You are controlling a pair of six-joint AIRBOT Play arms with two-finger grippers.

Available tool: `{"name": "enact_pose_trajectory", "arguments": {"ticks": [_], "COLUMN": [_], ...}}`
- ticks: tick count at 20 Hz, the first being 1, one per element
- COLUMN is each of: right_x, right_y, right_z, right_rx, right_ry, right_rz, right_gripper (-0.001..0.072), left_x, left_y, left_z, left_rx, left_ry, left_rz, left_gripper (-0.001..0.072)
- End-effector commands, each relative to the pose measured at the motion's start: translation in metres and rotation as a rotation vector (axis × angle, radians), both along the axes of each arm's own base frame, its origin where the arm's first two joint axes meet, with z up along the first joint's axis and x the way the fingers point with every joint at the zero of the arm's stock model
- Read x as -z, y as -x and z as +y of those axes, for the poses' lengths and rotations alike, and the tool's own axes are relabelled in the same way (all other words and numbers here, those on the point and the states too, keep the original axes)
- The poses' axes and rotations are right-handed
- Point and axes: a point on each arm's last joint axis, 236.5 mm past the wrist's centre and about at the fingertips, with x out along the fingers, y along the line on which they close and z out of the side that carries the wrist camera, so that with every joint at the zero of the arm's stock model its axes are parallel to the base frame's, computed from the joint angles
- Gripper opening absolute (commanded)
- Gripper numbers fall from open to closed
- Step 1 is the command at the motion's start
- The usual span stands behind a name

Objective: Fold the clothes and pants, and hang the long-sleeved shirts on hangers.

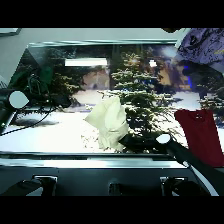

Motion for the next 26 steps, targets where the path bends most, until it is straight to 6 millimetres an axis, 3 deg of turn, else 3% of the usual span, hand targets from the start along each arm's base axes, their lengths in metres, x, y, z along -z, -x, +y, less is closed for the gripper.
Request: {"name": "enact_pose_trajectory", "arguments": {"ticks": [1, 3, 5, 9, 13, 17, 26], "right_x": [0.011, 0.013, 0.012, -0.003, -0.027, -0.032, -0.033], "right_y": [-0.004, -0.008, -0.011, -0.011, -0.017, -0.015, -0.012], "right_z": [0.004, 0.002, 0.001, 0.005, 0.007, 0.009, 0.011], "right_rx": [0.02, 0.032, 0.04, 0.024, 0.048, 0.049, 0.043], "right_ry": [0.018, 0.029, 0.033, 0.005, -0.031, -0.047, -0.054], "right_rz": [-0.012, -0.027, -0.035, -0.065, -0.112, -0.103, -0.092], "right_gripper": [0.0427, 0.0172, 0.0025, 0.0024, 0.0024, 0.0024, 0.0023], "left_x": [0.003, 0.009, 0.02, 0.06, 0.097, 0.135, 0.167], "left_y": [0.0, -0.001, -0.001, -0.003, -0.01, -0.011, 0.004], "left_z": [0.003, 0.006, 0.01, 0.0, -0.029, -0.051, -0.09], "left_rx": [-0.055, -0.071, -0.096, -0.06, 0.027, 0.049, 0.087], "left_ry": [0.022, 0.035, 0.07, 0.211, 0.285, 0.337, 0.364], "left_rz": [0.025, 0.046, 0.079, 0.123, 0.139, 0.21, 0.288], "left_gripper": [0.0665, 0.0666, 0.0666, 0.0665, 0.0665, 0.0665, 0.0658]}}
